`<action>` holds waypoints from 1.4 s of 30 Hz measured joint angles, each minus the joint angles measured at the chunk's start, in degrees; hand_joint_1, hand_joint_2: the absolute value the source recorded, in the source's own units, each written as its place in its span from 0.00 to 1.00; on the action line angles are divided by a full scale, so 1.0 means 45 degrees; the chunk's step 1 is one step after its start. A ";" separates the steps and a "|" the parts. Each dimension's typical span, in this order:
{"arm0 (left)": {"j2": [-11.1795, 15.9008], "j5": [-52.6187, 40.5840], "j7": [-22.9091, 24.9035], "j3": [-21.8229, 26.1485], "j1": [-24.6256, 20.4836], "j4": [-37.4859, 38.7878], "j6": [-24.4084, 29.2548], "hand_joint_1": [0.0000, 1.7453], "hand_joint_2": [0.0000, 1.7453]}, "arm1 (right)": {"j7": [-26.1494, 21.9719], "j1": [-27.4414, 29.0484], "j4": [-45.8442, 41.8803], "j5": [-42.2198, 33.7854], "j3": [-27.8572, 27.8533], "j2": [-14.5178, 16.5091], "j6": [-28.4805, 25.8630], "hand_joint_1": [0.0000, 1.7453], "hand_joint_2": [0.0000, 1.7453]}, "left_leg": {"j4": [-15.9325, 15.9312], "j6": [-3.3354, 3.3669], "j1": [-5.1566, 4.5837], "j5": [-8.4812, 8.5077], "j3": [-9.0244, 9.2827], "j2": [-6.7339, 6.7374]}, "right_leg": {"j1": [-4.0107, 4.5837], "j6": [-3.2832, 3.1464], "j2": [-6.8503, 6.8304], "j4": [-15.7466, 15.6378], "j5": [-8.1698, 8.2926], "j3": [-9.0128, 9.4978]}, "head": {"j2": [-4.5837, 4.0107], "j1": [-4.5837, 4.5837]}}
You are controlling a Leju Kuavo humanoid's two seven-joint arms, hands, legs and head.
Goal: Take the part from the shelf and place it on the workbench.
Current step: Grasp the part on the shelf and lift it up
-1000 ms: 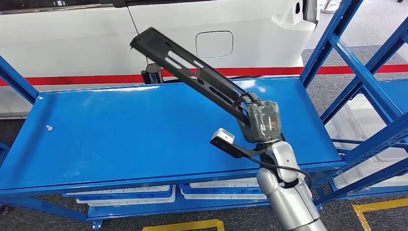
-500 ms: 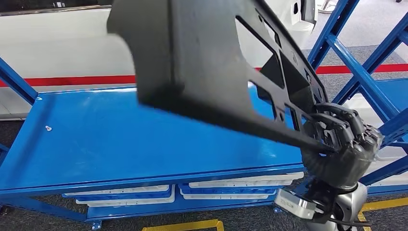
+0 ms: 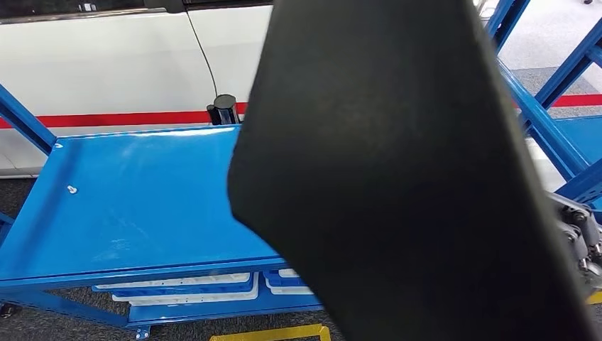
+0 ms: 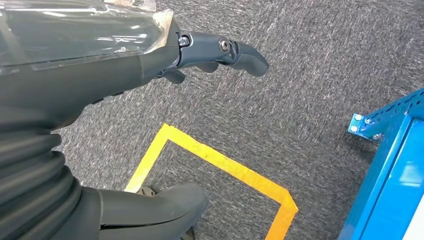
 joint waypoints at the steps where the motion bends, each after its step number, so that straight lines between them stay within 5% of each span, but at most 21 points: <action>1: 0.0001 0.0002 0.0066 0.0017 0.0003 0.0000 -0.0045 0.00 1.00 | -0.0032 0.0049 -0.0007 -0.0157 -0.0041 -0.0016 0.0000 1.00 1.00 | 0.0000 0.0000 0.0000 0.0000 0.0000 0.0000 | 0.0000 0.0000 0.0000 0.0000 0.0000 0.0000 | 0.0000 -0.0033; 4: 0.0005 0.0017 0.0188 0.0057 0.0017 -0.0001 -0.0153 0.00 1.00 | -0.0077 0.0154 -0.0015 -0.0388 -0.0117 -0.0072 0.0000 1.00 1.00 | 0.0018 0.0033 -0.0016 -0.0016 -0.0001 0.0004 | -0.0027 0.0012 0.0001 -0.0019 0.0008 0.0007 | 0.0000 -0.0199; 9: 0.0018 0.0017 0.0407 0.0068 0.0044 0.0000 -0.0175 0.00 1.00 | -0.0077 0.0211 -0.0055 -0.0457 -0.0171 -0.0135 0.0000 1.00 1.00 | -0.0305 0.0316 0.0047 0.0192 0.0218 0.0054 | -0.0016 0.0133 -0.0019 0.0025 -0.0025 0.0024 | 0.0000 -0.0459; 11: 0.0014 0.0013 0.0428 0.0070 0.0058 -0.0002 -0.0198 0.00 1.00 | 0.0035 0.0216 -0.0071 -0.0500 -0.0197 -0.0220 0.0005 1.00 1.00 | -0.0586 0.0359 0.0154 0.0351 0.0399 0.0115 | 0.0004 0.0101 -0.0045 0.0990 -0.0504 -0.0411 | 0.0000 -0.0493; 13: 0.0009 -0.0029 0.0432 0.0072 0.0085 -0.0005 -0.0289 0.00 1.00 | 0.0439 0.0153 -0.0022 -0.0682 -0.0205 -0.0426 0.0128 1.00 1.00 | -0.0627 0.0364 0.0169 0.0366 0.0411 0.0145 | -0.0098 0.0106 -0.0047 0.2713 -0.1159 -0.1224 | 0.0000 -0.0510; 15: 0.0009 -0.0128 0.0422 0.0072 0.0118 -0.0005 -0.0463 0.00 1.00 | 0.1325 -0.0238 0.0234 -0.0762 -0.0211 -0.0799 0.0621 1.00 1.00 | -0.0614 0.0302 0.0209 0.0339 0.0424 0.0174 | -0.0264 0.0315 -0.0056 0.3465 -0.1305 -0.1590 | 0.0000 -0.0493; 18: 0.0052 -0.0247 0.0356 0.0072 0.0131 -0.0007 -0.0732 0.00 1.00 | 0.2914 -0.1682 0.1173 -0.0333 -0.0228 -0.1305 0.1883 1.00 1.00 | -0.0437 0.0008 0.0344 0.0181 0.0448 0.0221 | -0.0536 0.0882 -0.0077 0.1272 -0.0418 -0.0415 | 0.0000 -0.0452; 19: 0.0087 -0.0273 0.0337 0.0072 0.0116 -0.0011 -0.0783 0.00 1.00 | 0.3249 -0.2219 0.1583 -0.0200 -0.0221 -0.1409 0.2238 1.00 1.00 | -0.0309 -0.0123 0.0364 0.0098 0.0403 0.0224 | -0.0577 0.0931 -0.0041 0.0551 -0.0220 -0.0030 | 0.0000 -0.0430; 21: 0.0164 -0.0334 0.0306 0.0070 0.0092 -0.0027 -0.0843 0.00 1.00 | 0.3653 -0.3089 0.2331 -0.0013 -0.0189 -0.1557 0.2692 1.00 1.00 | -0.0148 -0.0321 0.0349 0.0007 0.0276 0.0182 | -0.0557 0.0757 0.0015 0.0108 -0.0200 0.0217 | 0.0000 -0.0391; 25: 0.0222 -0.0449 0.0278 0.0072 0.0118 -0.0025 -0.0936 0.00 1.00 | 0.4600 -0.4393 0.3429 0.0756 -0.0083 -0.1634 0.3155 1.00 1.00 | 0.0341 -0.0475 0.0437 -0.0351 -0.0001 0.0147 | -0.0534 0.0331 -0.0003 0.0207 -0.0207 0.0102 | 0.0000 -0.0418; 29: 0.0283 -0.0600 0.0244 0.0067 0.0104 0.0017 -0.1005 0.00 1.00 | 0.5308 -0.5292 0.4371 0.1330 -0.0028 -0.1644 0.3359 1.00 1.00 | 0.3403 -0.0496 0.0435 -0.1724 -0.1602 0.0151 | -0.0392 0.0108 -0.0047 0.0208 -0.0172 0.0038 | 0.0000 -0.0438; 31: 0.0312 -0.0633 0.0244 0.0067 0.0116 0.0046 -0.1020 0.00 1.00 | 0.5414 -0.5407 0.4686 0.1405 -0.0027 -0.1665 0.3372 1.00 1.00 | 0.3438 -0.0350 0.0394 -0.1355 -0.1741 0.0150 | -0.0286 0.0076 -0.0059 0.0209 -0.0165 0.0032 | 0.0000 -0.0436; 33: 0.0356 -0.0637 0.0244 0.0067 0.0115 0.0058 -0.1024 0.00 1.00 | 0.5453 -0.5485 0.4870 0.1429 -0.0036 -0.1684 0.3368 1.00 1.00 | 0.1847 -0.0074 0.0280 -0.0401 -0.1048 0.0144 | -0.0226 0.0062 -0.0057 0.0206 -0.0156 0.0049 | 0.0000 -0.0434; 35: 0.0413 -0.0647 0.0241 0.0063 0.0098 0.0072 -0.1030 0.00 1.00 | 0.5466 -0.5583 0.4992 0.1430 -0.0044 -0.1706 0.3361 1.00 1.00 | 0.0563 0.0132 0.0139 0.0129 -0.0465 0.0189 | -0.0161 0.0069 -0.0066 0.0207 -0.0125 0.0042 | 0.0000 -0.0428; 39: 0.0465 -0.0654 0.0228 0.0064 0.0084 0.0098 -0.1035 0.00 1.00 | 0.5469 -0.5680 0.5159 0.1430 -0.0045 -0.1760 0.3356 1.00 1.00 | 0.0163 0.0215 0.0040 0.0370 -0.0393 0.0239 | -0.0173 0.0251 -0.0134 0.0216 -0.0071 -0.0045 | 0.0000 -0.0432; 42: 0.0471 -0.0654 0.0210 0.0067 0.0078 0.0111 -0.1037 0.00 1.00 | 0.5482 -0.5747 0.5259 0.1435 -0.0055 -0.1828 0.3356 1.00 1.00 | -0.0026 0.0315 0.0110 0.0646 -0.0456 0.0281 | -0.0165 0.0232 -0.0130 0.1613 -0.0888 -0.0691 | 0.0000 -0.0384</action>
